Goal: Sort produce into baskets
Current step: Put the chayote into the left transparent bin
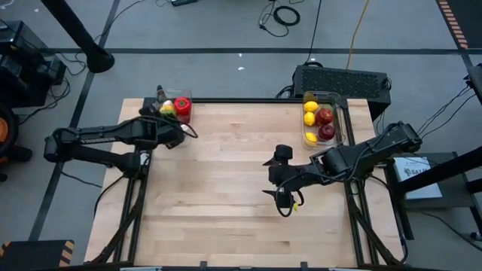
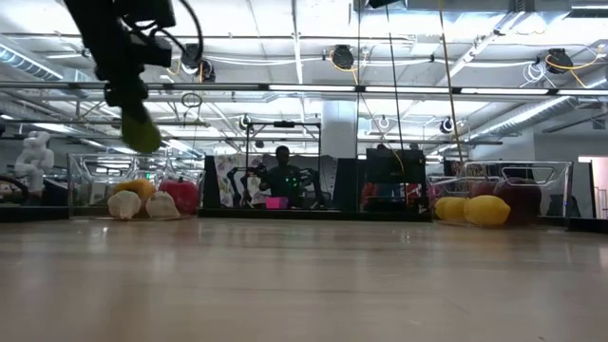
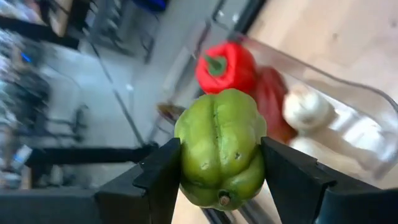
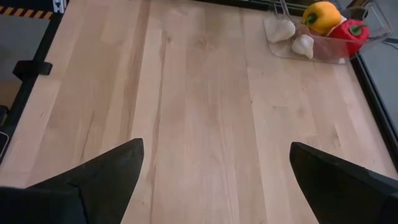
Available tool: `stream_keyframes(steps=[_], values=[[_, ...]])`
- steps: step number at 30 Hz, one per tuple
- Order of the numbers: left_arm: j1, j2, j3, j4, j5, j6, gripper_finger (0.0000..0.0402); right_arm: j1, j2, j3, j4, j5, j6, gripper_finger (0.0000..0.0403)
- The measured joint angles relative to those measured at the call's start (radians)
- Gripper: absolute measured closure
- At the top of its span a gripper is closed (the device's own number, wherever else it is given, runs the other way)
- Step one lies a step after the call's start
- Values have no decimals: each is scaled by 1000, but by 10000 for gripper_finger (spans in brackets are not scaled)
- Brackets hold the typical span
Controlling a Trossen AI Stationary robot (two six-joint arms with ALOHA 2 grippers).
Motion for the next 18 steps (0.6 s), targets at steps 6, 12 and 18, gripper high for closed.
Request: stream_keyframes(steps=[6,12,18], values=[[0,0,0,-45,123,-106,188,0,0,0,4,0,17,9],[0,1,0,-28,167,-125,177,0,0,0,3,0,15,9],[-1,1,0,14,143,-125,127,0,0,0,2,-1,-14,10]])
